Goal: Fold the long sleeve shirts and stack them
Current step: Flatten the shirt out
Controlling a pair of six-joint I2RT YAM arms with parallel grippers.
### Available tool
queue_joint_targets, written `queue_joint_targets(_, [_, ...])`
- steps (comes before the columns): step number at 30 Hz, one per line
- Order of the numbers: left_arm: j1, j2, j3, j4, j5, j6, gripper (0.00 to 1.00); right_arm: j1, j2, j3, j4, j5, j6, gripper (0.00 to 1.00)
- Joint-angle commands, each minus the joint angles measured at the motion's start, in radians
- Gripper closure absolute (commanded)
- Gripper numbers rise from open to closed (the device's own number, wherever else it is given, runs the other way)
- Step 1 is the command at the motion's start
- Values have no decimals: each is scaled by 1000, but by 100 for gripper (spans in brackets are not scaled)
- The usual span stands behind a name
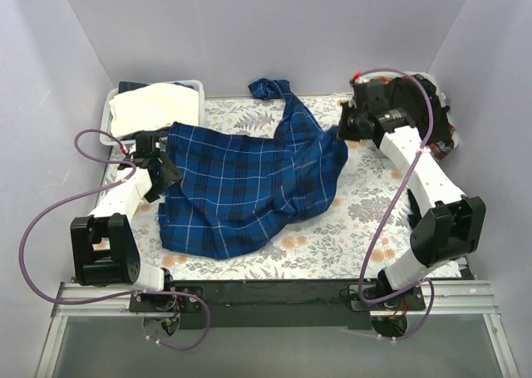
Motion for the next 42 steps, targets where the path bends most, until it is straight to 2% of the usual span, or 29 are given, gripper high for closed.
queue_joint_targets(1, [3,-35,3,-10,12,12,28,2,119,229,81,-44,-68,99])
queue_joint_targets(4, [3,-29,27,-12,22,13,29,2,257,386,136,-110,-88,99])
queue_joint_targets(5, [5,-26,35,-17,25,18,29,2,300,434,135,-127,-100,91])
queue_joint_targets(6, [5,-24,50,-18,26,21,29,2,380,476,133,-144,-101,61])
queue_joint_targets(7, [5,-23,56,-18,26,22,29,2,418,567,126,-175,-100,50])
queue_joint_targets(9, [5,-15,79,-23,35,27,29,0,500,640,84,-190,-98,31])
queue_joint_targets(12, [3,-15,96,-20,72,31,29,0,483,642,73,-155,-103,24])
queue_joint_targets(15, [2,-39,92,2,162,63,29,-1,372,509,73,-71,-121,22])
queue_joint_targets(16, [-4,-49,84,9,170,70,29,-4,335,453,72,8,-124,22])
queue_joint_targets(17, [-11,-56,82,13,233,74,29,-6,293,344,73,33,-124,22])
queue_joint_targets(19, [-35,-84,79,19,259,82,29,-7,158,207,79,95,-108,23])
queue_joint_targets(20, [-44,-93,78,22,271,81,29,-7,112,141,87,98,-97,22])
queue_joint_targets(21, [-81,-101,78,23,278,79,29,-9,24,3,99,93,-92,23])
queue_joint_targets(24, [-199,-125,87,36,265,67,29,-3,-133,-230,124,41,-83,24])
queue_joint_targets(27, [-309,-127,85,45,258,50,28,5,-198,-393,150,-57,-103,24])
queue_joint_targets(28, [-328,-118,78,43,256,41,28,11,-198,-415,155,-116,-111,24])
queue_joint_targets(34, [-363,-136,-40,-4,246,-56,27,32,-129,-503,216,-226,-91,23])
queue_joint_targets(42, [-365,-78,-115,-70,221,-105,28,37,9,-497,311,-224,-68,23])
